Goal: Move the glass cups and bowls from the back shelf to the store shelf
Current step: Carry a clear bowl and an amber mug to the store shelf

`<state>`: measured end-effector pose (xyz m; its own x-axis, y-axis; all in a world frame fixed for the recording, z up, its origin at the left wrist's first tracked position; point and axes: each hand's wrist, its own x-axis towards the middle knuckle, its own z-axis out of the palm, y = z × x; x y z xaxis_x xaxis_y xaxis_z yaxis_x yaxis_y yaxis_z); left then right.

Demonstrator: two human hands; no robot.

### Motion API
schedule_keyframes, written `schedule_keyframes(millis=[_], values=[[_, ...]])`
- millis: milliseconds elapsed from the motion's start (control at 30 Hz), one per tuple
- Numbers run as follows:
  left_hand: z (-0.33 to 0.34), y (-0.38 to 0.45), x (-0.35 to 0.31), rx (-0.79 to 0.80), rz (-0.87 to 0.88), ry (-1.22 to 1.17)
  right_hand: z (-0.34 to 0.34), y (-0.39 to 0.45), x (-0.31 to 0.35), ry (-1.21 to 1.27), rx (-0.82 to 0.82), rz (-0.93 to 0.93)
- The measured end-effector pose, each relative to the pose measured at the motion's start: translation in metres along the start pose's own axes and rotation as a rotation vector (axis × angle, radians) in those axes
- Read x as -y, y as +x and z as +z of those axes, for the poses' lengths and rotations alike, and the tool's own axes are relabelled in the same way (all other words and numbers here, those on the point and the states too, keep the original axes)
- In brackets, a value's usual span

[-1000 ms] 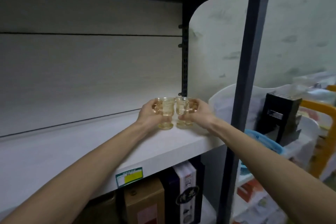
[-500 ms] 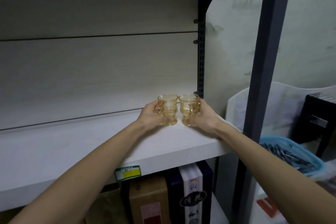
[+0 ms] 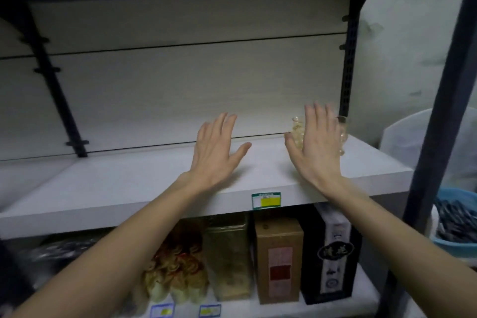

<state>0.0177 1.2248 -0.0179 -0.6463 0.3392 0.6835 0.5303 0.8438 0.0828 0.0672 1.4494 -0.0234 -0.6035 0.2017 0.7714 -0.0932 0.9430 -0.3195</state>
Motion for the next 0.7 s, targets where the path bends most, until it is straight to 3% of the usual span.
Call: schedule_keyframes(millis=[167, 433, 600, 700], values=[[-0.079, -0.092, 0.081, -0.086, 0.019, 0.19, 0.033, -0.05, 0.117, 0.003, 0.081, -0.143], [-0.209, -0.244, 0.216, -0.135, -0.081, 0.356, 0.077, -0.144, 0.327, 0.299, 0.222, -0.336], [-0.273, -0.311, 0.302, -0.103, -0.218, 0.521, 0.096, -0.187, 0.44, 0.446, 0.285, -0.573], [-0.301, -0.343, 0.356, 0.009, -0.349, 0.652, 0.114, -0.205, 0.505, 0.494, 0.326, -0.714]])
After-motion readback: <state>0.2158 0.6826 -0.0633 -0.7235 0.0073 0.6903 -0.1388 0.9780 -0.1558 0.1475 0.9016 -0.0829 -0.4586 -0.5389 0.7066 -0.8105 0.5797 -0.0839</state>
